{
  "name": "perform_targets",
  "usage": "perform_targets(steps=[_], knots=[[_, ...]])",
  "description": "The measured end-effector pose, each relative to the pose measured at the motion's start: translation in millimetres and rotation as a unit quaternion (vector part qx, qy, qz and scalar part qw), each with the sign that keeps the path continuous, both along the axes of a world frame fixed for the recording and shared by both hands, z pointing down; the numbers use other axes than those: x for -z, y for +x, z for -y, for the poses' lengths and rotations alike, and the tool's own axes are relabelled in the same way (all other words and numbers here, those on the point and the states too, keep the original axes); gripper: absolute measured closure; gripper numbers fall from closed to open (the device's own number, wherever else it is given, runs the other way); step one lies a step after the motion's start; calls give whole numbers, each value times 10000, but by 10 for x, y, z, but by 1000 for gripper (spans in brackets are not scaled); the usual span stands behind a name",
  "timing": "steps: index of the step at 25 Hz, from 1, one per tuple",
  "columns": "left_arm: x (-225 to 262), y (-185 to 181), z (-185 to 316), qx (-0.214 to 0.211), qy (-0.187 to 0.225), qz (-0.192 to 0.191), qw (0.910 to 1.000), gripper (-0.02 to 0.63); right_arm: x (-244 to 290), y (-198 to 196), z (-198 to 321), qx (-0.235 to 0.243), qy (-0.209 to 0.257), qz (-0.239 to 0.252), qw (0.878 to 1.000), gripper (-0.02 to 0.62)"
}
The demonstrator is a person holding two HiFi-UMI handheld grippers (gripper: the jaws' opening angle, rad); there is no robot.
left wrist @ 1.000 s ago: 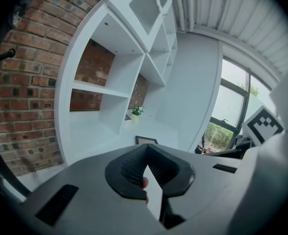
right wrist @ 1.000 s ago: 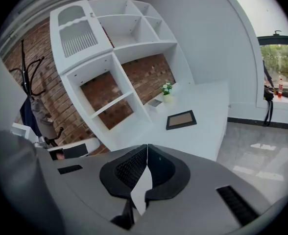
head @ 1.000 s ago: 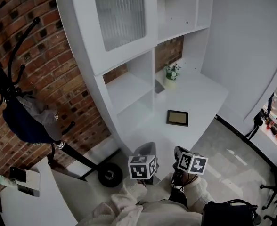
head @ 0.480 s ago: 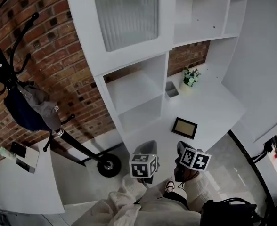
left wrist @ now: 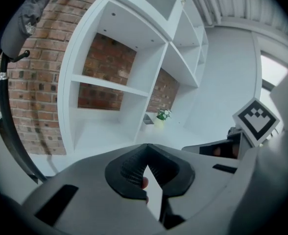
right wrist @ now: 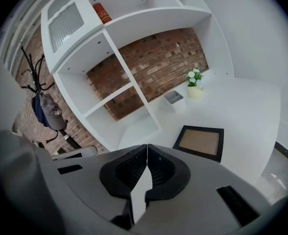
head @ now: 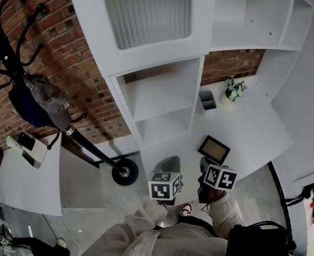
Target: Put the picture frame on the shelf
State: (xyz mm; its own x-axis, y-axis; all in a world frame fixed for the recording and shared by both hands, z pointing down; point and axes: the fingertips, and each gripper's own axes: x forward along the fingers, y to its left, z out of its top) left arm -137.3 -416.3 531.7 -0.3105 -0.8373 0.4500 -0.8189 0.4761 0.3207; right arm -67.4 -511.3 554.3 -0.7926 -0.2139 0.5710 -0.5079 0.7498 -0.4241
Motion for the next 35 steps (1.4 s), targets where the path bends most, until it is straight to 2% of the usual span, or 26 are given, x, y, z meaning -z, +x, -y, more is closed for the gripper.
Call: perform_targets(steps=[11,17,27,35], knots=[[-247,190,325,-4,-271,-94,9996,598,-220,196,528,-99,-147,-261,9995,571],[-391,288,592,-130,-417,-233,9988,598,-357,329,735,-143,-403,-274,9987,571],[-671,315,938,-272,-688,-403,9964,598,-747,661,1310,-716,-307,-790,9938,569],[-1023,215,1103,-233,-920,-622,9935,598,-1066,679,1460,-869,-491,-971,9903,568]])
